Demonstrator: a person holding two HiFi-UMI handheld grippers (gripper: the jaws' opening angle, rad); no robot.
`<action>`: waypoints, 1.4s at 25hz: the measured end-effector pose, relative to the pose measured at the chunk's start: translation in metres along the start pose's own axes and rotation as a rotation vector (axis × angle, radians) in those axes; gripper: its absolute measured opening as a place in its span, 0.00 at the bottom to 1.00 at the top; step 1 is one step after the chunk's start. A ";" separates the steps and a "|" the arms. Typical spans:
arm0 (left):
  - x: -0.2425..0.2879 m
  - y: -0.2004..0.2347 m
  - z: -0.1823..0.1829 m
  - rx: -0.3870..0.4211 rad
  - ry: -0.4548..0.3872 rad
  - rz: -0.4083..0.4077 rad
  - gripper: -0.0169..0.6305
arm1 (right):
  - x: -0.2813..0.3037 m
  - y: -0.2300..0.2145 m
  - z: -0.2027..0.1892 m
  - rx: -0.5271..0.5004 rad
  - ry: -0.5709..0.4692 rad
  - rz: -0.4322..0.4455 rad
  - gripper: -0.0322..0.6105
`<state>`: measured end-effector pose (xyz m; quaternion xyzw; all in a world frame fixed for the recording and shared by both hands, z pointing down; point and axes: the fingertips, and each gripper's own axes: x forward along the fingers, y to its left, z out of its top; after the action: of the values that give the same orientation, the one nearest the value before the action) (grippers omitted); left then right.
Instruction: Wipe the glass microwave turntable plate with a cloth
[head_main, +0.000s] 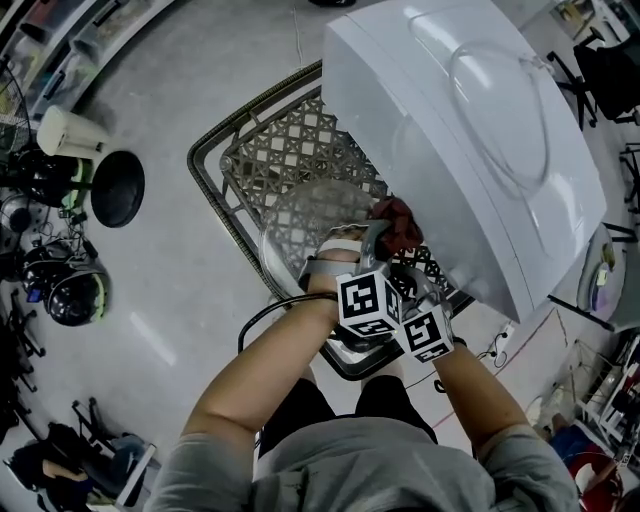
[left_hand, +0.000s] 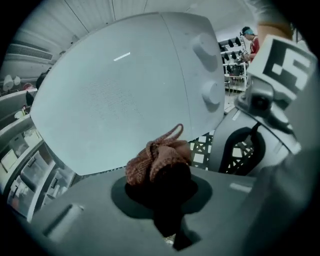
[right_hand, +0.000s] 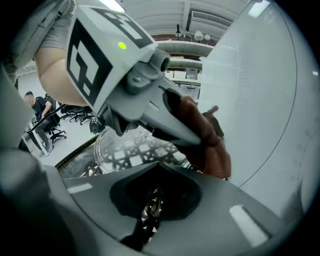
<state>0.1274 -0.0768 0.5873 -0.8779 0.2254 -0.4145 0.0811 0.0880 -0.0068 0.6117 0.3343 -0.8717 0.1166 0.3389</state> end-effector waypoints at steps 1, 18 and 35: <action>0.003 -0.001 -0.004 0.004 0.020 -0.002 0.12 | 0.000 0.000 0.000 0.000 0.000 0.000 0.06; -0.112 0.000 -0.141 -0.065 0.216 0.039 0.12 | 0.000 -0.001 -0.001 -0.003 0.004 -0.006 0.06; -0.144 0.001 -0.169 -0.140 0.265 0.057 0.12 | -0.001 0.000 0.001 -0.045 -0.003 -0.013 0.06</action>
<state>-0.0826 -0.0036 0.5962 -0.8124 0.2874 -0.5074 0.0009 0.0878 -0.0064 0.6101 0.3326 -0.8723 0.0944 0.3459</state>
